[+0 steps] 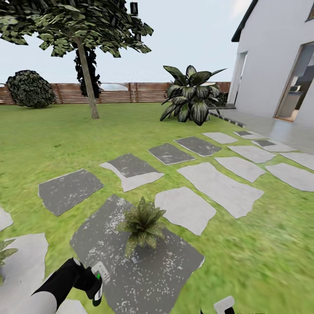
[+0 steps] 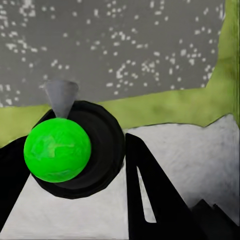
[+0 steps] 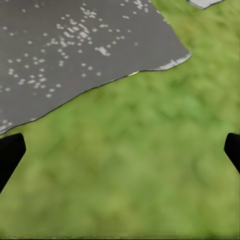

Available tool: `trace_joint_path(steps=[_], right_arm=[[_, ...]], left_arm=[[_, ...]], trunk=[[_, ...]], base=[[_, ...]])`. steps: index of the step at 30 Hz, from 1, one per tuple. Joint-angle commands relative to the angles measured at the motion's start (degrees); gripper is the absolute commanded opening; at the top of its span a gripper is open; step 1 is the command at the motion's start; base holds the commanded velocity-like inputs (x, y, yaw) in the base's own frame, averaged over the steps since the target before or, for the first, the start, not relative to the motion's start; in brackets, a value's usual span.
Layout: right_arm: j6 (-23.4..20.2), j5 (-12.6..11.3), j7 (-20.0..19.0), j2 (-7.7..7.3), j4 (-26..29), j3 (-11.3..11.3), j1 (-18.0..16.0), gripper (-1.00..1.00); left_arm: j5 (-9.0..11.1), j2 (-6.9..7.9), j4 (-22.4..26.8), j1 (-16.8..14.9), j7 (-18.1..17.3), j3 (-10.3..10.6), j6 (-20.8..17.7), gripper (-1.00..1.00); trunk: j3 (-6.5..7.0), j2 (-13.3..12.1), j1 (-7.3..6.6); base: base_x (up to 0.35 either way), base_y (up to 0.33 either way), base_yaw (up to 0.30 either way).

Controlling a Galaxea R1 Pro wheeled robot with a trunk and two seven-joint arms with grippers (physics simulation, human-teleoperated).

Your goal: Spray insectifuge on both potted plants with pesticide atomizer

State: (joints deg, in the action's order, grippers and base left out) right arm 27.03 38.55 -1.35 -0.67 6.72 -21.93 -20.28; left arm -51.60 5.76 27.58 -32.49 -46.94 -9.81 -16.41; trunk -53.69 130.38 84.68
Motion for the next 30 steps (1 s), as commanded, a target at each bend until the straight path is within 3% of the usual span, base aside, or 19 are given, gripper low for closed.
trace_joint_path(steps=[1,5,10,17,20,21,24,27,28,30], right_arm=[[0.2,0.4,-0.1,0.01,0.0,-0.5,0.0,1.0],[0.2,0.4,-0.1,0.04,0.0,-0.5,0.0,1.0],[0.2,0.3,-0.1,0.05,-0.1,-0.5,0.0,1.0],[0.2,0.7,-0.6,0.53,0.2,-0.4,0.0,1.0],[0.2,1.5,-1.6,0.77,5.8,0.2,-0.1,1.0],[0.1,2.2,-2.7,0.85,8.1,0.9,-0.1,1.0],[-0.5,4.3,-14.2,1.14,16.7,4.5,-0.1,1.0],[-2.6,4.8,-23.3,1.18,18.6,5.2,-1.0,1.0],[-3.6,5.0,-25.8,1.19,18.9,5.4,-1.8,1.0],[-4.5,7.0,-28.7,1.33,19.0,5.5,-3.5,1.0]], left_arm=[[-0.2,-0.18,0.1,0.0,-0.4,-0.4,-0.1,-1.0],[0.0,-0.27,0.1,0.0,-0.5,-0.6,2.7,-1.0],[0.1,-0.39,0.0,0.0,-0.5,-0.6,3.2,-1.0],[0.0,-1.18,0.0,0.0,-0.6,-0.6,6.3,-1.0],[0.0,-1.42,0.0,0.0,-0.7,-0.7,6.8,-1.0],[0.0,-1.4,0.1,0.0,-0.7,-0.8,6.9,-1.0],[-0.4,-1.28,0.3,0.0,-0.5,0.0,7.0,-1.0],[-0.8,-1.1,0.2,0.0,-0.5,0.6,7.9,-1.0],[-0.9,-1.04,0.1,0.0,-0.6,1.2,8.9,-1.0],[-1.0,-0.95,0.0,0.0,-0.6,5.2,11.7,-1.0]], trunk=[[-0.02,0.0,-0.04],[0.11,0.0,-0.04],[0.33,0.0,-0.04],[0.37,0.0,-0.04],[0.37,0.0,-0.04],[0.37,0.0,-0.04],[0.37,0.0,-0.04],[0.37,0.0,-0.04],[0.37,0.0,-0.04],[0.37,0.0,-0.04]], base=[[-0.273,-0.173,0.261],[-0.273,-0.173,0.261],[-0.273,-0.173,0.235],[-0.273,-0.173,0.026],[-0.267,-0.145,0.001],[-0.165,-0.086,0.0],[-0.05,-0.026,0.0],[-0.009,-0.005,0.0],[-0.002,-0.001,0.0],[0.0,0.0,0.0]])
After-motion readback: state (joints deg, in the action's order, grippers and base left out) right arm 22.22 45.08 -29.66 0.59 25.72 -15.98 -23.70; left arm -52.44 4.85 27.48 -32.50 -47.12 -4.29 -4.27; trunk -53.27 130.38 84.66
